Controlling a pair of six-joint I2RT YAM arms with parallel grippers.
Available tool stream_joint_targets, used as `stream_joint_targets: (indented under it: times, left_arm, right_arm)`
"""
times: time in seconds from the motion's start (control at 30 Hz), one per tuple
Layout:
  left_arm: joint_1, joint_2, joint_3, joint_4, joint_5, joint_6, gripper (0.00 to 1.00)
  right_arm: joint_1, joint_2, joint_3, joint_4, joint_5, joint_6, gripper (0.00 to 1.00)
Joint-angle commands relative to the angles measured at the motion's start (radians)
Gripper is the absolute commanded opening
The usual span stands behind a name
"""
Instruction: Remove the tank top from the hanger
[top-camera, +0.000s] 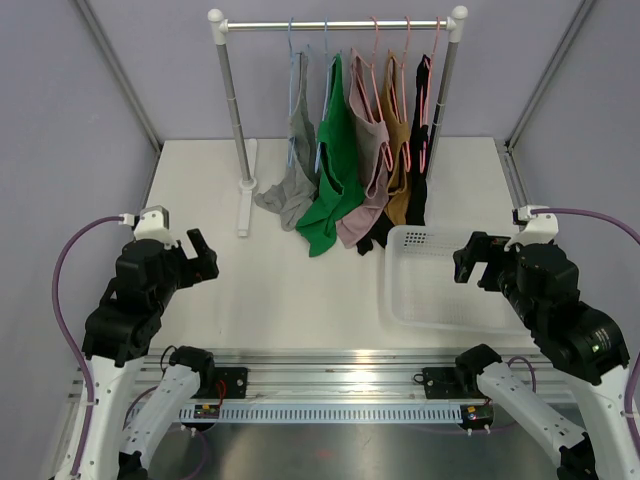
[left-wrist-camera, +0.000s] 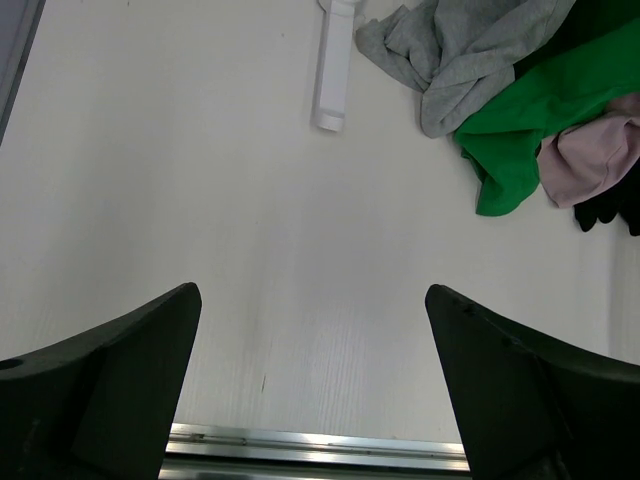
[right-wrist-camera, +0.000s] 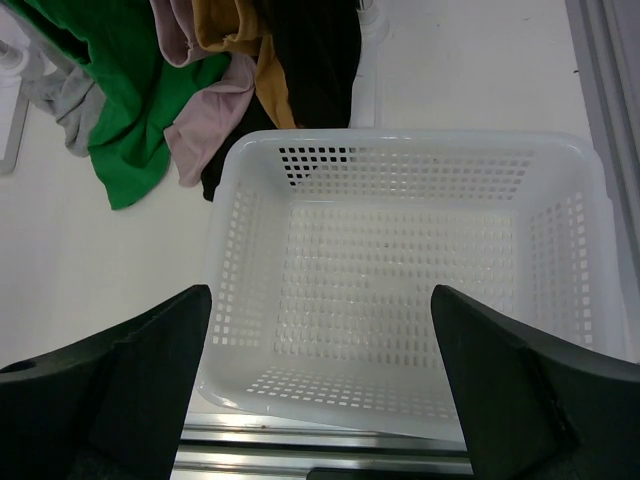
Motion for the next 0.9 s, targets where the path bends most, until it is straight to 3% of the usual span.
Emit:
stream_joint_targets:
  times: [0.0,0.17,0.33,0.4,0.63,0.87]
  left_arm:
    - [-0.004,0.005,-0.004,0.045,-0.016,-0.02,0.99]
    - [-0.004,0.029,0.021,0.045,0.003,-0.026,0.99]
    - [-0.007,0.107,0.097,0.08,0.109,-0.052,0.99]
    - [-0.023,0.189,0.171,0.092,0.147,-0.069,0.99]
    - [-0.259,0.482,0.479,0.166,0.088,-0.127,0.99]
    - [-0.296,0.791,0.843,0.273,0.008,0.022,0.99]
  right_arm:
    - [0.01,0.005,0.005,0.051,-0.019,0.022,0.99]
    - [0.008,-0.037,-0.012,0.088,-0.099,0.037,1.0]
    - [0.01,-0.048,-0.015,0.12,-0.147,0.08,1.0]
    - [0.01,-0.041,-0.015,0.123,-0.154,0.091,0.99]
    - [0.01,-0.068,-0.059,0.15,-0.249,0.144,0.99]
    - [0.01,-0.106,-0.069,0.143,-0.375,0.16,1.0]
